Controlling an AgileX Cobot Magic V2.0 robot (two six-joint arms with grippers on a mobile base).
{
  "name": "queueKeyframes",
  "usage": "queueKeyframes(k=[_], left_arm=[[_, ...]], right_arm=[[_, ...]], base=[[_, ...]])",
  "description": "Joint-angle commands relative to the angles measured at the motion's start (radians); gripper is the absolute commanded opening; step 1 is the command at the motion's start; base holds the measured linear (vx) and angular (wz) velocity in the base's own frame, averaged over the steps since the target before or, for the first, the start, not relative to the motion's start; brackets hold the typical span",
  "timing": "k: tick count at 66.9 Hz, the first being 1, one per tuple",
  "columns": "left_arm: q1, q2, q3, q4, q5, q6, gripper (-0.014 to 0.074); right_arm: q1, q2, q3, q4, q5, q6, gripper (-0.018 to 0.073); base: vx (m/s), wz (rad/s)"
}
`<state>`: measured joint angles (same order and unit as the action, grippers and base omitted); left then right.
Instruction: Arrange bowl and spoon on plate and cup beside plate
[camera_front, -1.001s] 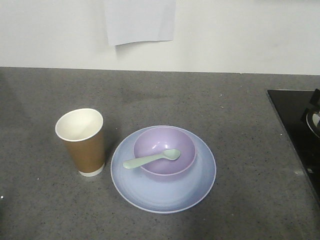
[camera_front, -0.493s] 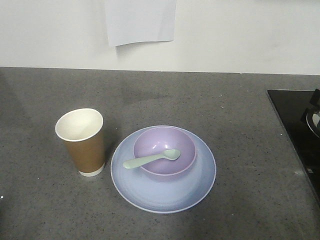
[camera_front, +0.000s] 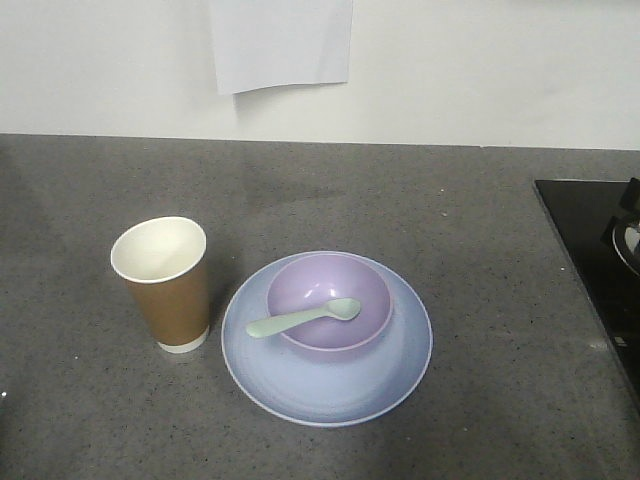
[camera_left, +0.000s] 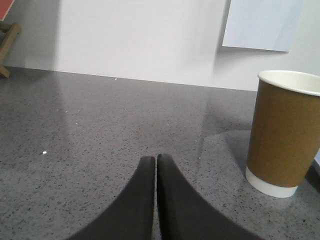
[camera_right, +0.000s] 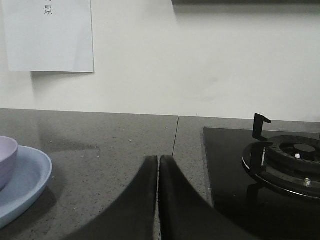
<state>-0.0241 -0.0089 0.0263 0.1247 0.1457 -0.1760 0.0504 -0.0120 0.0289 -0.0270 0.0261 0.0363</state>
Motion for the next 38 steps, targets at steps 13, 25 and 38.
queueKeyframes(k=[13,25,38], left_arm=[[0.0,-0.015,0.026,-0.005,-0.076,-0.009,-0.0007],[0.0,-0.015,0.026,-0.005,-0.076,-0.009,-0.0007],[0.0,-0.015,0.026,-0.005,-0.076,-0.009,-0.0007]], right_arm=[[-0.006,-0.009,0.007,-0.002,-0.079,-0.008,-0.0001],[-0.006,-0.009,0.007,-0.002,-0.079,-0.008,-0.0001],[-0.006,-0.009,0.007,-0.002,-0.079,-0.008,-0.0001]], base=[[0.0,0.0],[0.0,0.0],[0.0,0.0]])
